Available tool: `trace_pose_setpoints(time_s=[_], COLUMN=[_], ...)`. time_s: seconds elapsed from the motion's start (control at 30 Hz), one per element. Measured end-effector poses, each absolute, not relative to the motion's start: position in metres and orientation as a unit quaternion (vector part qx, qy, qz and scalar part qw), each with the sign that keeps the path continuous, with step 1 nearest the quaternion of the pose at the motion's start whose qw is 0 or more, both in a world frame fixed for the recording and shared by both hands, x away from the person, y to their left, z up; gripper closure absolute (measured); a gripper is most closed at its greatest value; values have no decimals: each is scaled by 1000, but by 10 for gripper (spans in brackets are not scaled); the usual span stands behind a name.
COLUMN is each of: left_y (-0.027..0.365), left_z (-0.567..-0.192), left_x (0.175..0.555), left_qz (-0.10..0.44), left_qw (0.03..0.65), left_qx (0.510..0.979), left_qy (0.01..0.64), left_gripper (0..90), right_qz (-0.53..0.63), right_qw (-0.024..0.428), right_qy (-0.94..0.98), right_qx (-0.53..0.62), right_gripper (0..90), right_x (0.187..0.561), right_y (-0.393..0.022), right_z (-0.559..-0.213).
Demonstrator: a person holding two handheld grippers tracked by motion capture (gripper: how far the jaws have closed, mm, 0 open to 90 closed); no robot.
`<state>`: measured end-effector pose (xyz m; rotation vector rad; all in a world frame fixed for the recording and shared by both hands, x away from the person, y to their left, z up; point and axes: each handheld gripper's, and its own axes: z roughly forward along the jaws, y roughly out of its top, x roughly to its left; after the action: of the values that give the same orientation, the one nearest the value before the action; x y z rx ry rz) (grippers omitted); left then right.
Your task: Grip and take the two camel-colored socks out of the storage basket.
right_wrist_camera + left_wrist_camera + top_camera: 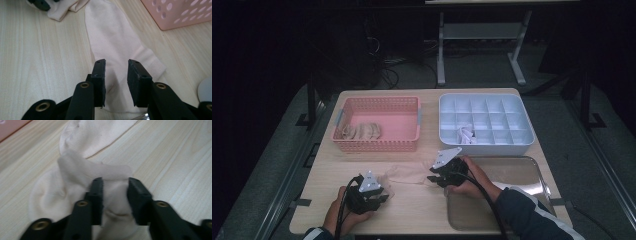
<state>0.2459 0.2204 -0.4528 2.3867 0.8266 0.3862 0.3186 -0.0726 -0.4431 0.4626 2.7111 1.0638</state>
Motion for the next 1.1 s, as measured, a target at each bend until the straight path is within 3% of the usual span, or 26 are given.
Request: trace_pose_setpoints(time_s=[0.07,0.13,0.47,0.57,0.73,0.93,1.03,1.1], left_y=[221,221,214,206,180,153,148,148], left_z=[-452,-451,-407,-402,-416,-440,-445,-445], left_x=[247,247,245,243,236,232,232,230], left_qz=[149,149,123,103,66,28,25,29], left_qw=[288,295,440,459,440,412,400,402], left_qx=[896,894,840,835,857,878,886,886], left_qy=[303,303,293,286,261,243,234,229], left_gripper=[841,865,866,866,858,830,761,654], right_qz=[358,357,372,372,371,368,368,366], right_qw=[95,95,98,95,95,95,89,89], right_qy=[916,916,911,910,911,913,913,915], right_qx=[155,155,151,155,154,147,149,142], right_gripper=[668,667,670,670,669,669,669,668], right_x=[318,318,315,315,315,313,312,310], right_y=[-73,-73,-76,-78,-79,-78,-76,-75], right_z=[-444,-443,-434,-433,-433,-435,-435,-436])
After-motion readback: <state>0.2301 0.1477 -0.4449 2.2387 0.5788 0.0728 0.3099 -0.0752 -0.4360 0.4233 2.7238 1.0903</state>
